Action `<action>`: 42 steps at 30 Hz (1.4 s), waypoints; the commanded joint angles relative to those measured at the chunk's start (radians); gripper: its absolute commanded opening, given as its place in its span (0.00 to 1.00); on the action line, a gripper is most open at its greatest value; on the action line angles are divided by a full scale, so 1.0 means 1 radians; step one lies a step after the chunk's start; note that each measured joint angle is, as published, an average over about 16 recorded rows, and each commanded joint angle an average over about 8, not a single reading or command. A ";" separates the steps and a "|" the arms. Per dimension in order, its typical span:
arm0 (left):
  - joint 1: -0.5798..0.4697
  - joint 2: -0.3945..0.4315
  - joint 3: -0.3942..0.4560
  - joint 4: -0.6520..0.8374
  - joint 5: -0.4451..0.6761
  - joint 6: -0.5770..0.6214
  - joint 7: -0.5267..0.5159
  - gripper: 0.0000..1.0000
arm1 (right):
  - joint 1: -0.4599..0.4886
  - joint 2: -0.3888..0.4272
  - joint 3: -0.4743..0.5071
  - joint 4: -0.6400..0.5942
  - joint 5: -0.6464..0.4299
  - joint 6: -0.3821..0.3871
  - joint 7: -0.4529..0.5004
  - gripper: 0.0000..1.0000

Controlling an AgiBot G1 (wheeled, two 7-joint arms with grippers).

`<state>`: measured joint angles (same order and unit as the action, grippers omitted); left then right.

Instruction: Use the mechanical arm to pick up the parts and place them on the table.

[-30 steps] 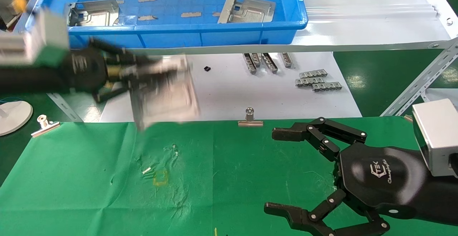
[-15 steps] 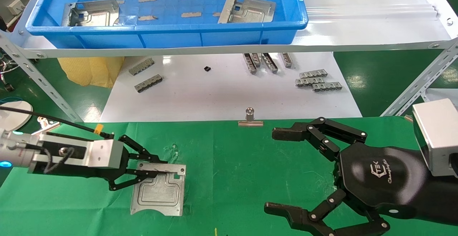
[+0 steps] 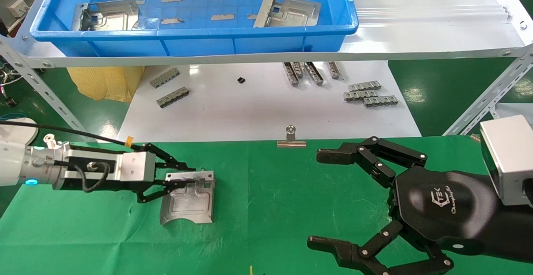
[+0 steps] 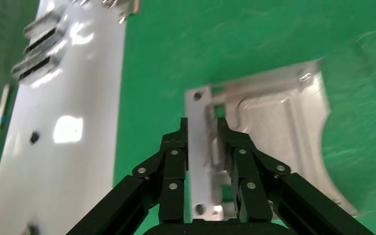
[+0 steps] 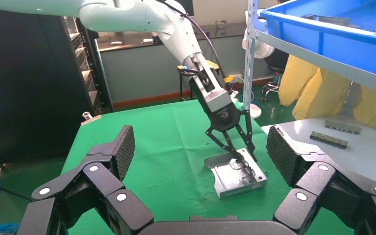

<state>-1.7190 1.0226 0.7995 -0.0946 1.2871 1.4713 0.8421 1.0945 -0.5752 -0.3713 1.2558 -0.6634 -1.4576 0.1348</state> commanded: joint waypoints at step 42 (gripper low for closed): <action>0.186 -0.115 -0.175 -0.194 -0.211 0.103 -0.321 1.00 | 0.000 0.000 0.000 0.000 0.000 0.000 0.000 1.00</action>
<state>-1.5330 0.9077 0.6239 -0.2890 1.0759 1.5739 0.5207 1.0943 -0.5751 -0.3714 1.2553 -0.6631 -1.4574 0.1346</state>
